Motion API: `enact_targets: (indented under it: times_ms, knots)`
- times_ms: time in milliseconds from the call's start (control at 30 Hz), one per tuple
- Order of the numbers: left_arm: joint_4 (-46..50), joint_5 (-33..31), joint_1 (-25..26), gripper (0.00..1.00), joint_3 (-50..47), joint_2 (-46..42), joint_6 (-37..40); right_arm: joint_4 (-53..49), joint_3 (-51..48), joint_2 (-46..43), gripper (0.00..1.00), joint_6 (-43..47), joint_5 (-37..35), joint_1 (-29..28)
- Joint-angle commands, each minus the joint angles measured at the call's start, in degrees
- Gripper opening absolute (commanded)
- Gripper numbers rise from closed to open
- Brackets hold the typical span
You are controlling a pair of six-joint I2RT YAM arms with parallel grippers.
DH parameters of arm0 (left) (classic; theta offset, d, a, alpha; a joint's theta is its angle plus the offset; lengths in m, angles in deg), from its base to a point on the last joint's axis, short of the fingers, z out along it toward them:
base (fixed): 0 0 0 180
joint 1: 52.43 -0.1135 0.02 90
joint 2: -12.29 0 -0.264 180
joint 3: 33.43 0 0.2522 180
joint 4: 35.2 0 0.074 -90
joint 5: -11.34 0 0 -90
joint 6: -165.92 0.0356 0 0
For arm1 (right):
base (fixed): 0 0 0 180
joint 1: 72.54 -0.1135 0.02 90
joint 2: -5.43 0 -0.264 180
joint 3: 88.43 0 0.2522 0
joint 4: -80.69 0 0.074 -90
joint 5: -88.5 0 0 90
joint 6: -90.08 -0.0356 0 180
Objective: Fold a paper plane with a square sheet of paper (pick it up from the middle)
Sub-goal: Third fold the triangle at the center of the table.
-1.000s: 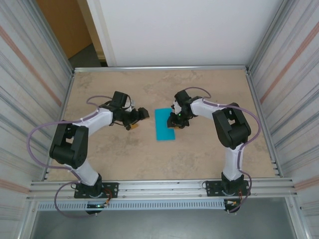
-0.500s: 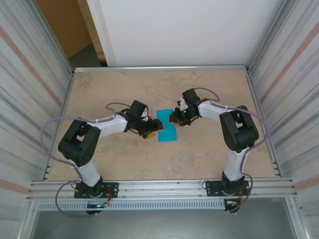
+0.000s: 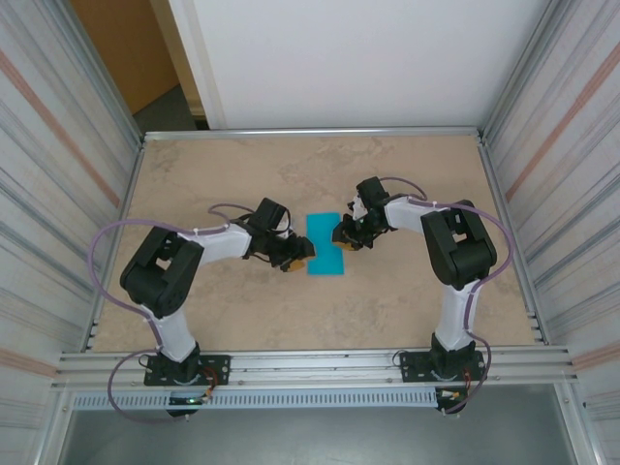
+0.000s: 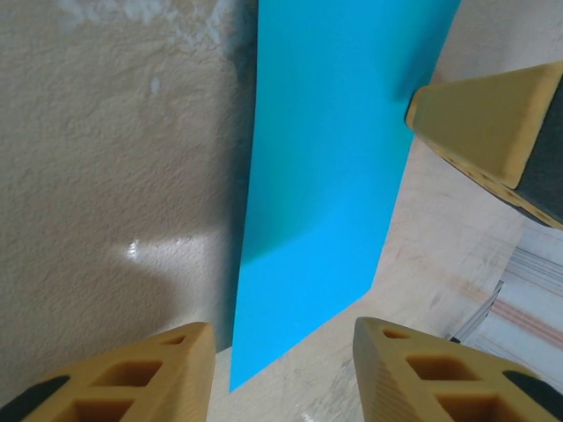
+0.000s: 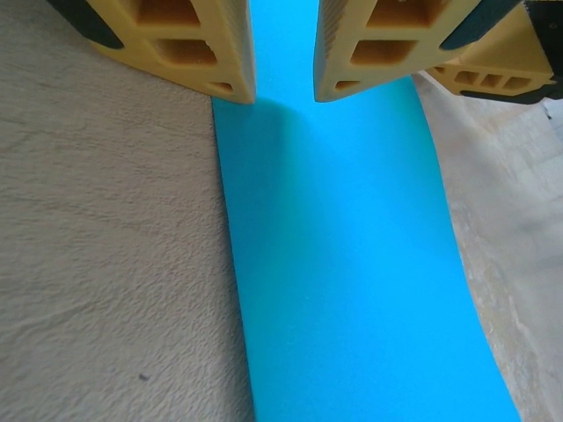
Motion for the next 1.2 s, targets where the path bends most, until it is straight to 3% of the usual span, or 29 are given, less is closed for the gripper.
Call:
enact_targets:
  times_ms: [0,367,700,1167]
  knots:
    - [0.8,0.0,0.3,0.43,0.2,1.3,0.4,-3.4,-1.6,3.5,0.24,1.8,-3.8,0.0]
    - [-2.5,5.0,0.7,0.33,2.4,3.7,1.3,-3.0,-1.6,4.0,0.24,1.6,-3.4,0.1]
    - [-6.8,9.3,-2.5,0.32,3.7,6.0,-0.5,-2.2,-2.1,4.0,0.24,0.7,-2.9,0.8]
    - [0.6,12.5,-5.3,0.19,10.1,10.6,4.2,-1.6,-2.2,3.5,0.25,0.4,-2.9,1.0]
